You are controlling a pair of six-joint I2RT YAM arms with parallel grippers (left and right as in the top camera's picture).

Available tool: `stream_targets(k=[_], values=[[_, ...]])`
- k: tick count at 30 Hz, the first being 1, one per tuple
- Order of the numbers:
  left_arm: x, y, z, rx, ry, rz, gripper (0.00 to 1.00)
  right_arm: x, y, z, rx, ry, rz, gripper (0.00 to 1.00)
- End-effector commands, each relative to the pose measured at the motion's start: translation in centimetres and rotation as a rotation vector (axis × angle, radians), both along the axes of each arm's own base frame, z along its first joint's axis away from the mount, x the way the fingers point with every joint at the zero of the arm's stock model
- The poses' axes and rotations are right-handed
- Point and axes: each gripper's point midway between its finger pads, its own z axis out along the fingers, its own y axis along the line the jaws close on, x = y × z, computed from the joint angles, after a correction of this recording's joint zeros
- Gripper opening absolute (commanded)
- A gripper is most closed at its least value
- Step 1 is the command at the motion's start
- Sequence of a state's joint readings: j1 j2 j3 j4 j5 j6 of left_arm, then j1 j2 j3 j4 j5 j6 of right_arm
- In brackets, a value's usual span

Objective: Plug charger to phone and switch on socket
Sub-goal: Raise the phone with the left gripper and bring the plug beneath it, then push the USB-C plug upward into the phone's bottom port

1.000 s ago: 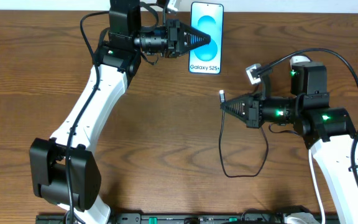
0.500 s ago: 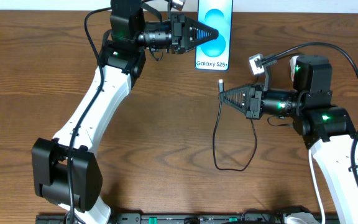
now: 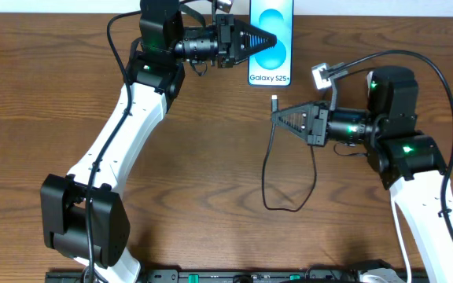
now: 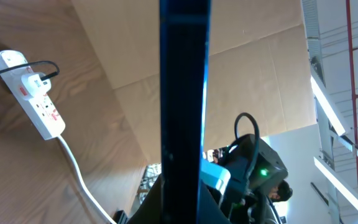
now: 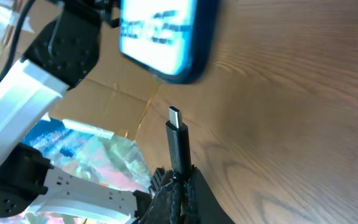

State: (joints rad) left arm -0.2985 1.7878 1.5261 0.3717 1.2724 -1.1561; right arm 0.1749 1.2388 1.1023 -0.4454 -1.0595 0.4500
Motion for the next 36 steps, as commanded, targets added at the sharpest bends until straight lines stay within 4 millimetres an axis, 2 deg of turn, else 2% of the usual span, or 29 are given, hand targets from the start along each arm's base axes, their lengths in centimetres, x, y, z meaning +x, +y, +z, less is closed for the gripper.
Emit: stream_targets(k=[1,11,19,36], values=[[-0.07,-0.04,1.03,-0.01,-0.056,0.006,0.07,-0.56,0.84,0.84,0.029,0.008,0.025,0.01],[-0.2,-0.05,0.86,-0.006,-0.052,-0.002,0.07,-0.01,0.76,1.05,0.03,0.004,-0.001,0.01],[-0.96,-0.98,0.86,-0.006,-0.068,-0.028,0.07,0.14,0.91,1.33,0.039,0.005,-0.008,0.01],[-0.66,-0.76,0.87,-0.005,-0.068,-0.015,0.07,0.2,0.85,1.36,0.041,0.01,-0.012,0.01]])
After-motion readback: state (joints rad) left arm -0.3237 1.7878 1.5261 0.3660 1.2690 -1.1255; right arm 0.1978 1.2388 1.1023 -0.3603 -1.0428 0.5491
